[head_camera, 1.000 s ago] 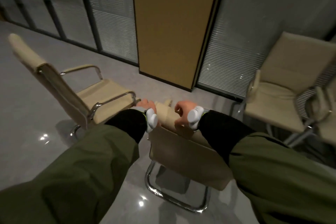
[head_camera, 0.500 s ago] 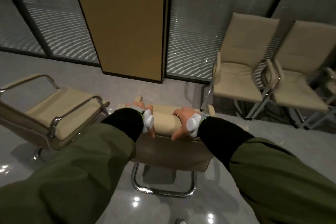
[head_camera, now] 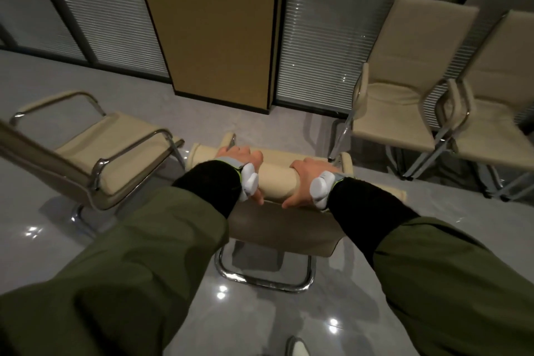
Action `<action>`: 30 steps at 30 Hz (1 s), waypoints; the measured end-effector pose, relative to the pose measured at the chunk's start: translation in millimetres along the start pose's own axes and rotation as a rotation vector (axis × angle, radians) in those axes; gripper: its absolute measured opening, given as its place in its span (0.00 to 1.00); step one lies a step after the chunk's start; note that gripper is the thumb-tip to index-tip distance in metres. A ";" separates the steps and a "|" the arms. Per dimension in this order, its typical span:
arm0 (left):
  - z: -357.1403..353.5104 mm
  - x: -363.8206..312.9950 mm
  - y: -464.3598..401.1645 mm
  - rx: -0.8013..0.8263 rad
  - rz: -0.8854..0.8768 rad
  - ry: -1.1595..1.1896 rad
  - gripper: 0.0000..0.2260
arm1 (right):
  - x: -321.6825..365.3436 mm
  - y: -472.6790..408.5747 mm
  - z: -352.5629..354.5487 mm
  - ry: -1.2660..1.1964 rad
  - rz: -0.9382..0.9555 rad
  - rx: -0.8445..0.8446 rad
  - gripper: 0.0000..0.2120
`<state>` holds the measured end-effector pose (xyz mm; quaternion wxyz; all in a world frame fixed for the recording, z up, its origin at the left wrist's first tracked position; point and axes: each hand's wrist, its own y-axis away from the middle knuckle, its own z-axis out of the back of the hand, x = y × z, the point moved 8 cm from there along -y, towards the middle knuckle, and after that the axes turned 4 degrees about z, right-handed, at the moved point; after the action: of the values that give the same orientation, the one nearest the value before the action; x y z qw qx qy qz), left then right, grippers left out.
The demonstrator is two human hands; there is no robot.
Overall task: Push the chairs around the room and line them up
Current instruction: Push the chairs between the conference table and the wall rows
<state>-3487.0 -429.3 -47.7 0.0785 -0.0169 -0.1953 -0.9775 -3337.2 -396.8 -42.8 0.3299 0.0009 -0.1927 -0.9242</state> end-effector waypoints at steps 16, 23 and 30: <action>-3.1 -22.2 43.6 0.037 0.255 -0.014 0.49 | -9.2 6.6 -21.2 0.013 0.168 -0.042 0.43; -19.5 -28.1 78.4 0.022 0.329 0.064 0.51 | -0.2 24.8 -28.2 0.046 0.250 -0.050 0.41; -43.3 -24.5 121.1 -0.020 0.400 0.127 0.41 | 25.2 40.2 -37.1 0.114 0.336 -0.012 0.41</action>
<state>-3443.5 -552.7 -43.3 0.2830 0.0054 -0.1728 -0.9434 -3327.6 -453.9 -59.6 0.4902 0.0191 -0.1657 -0.8555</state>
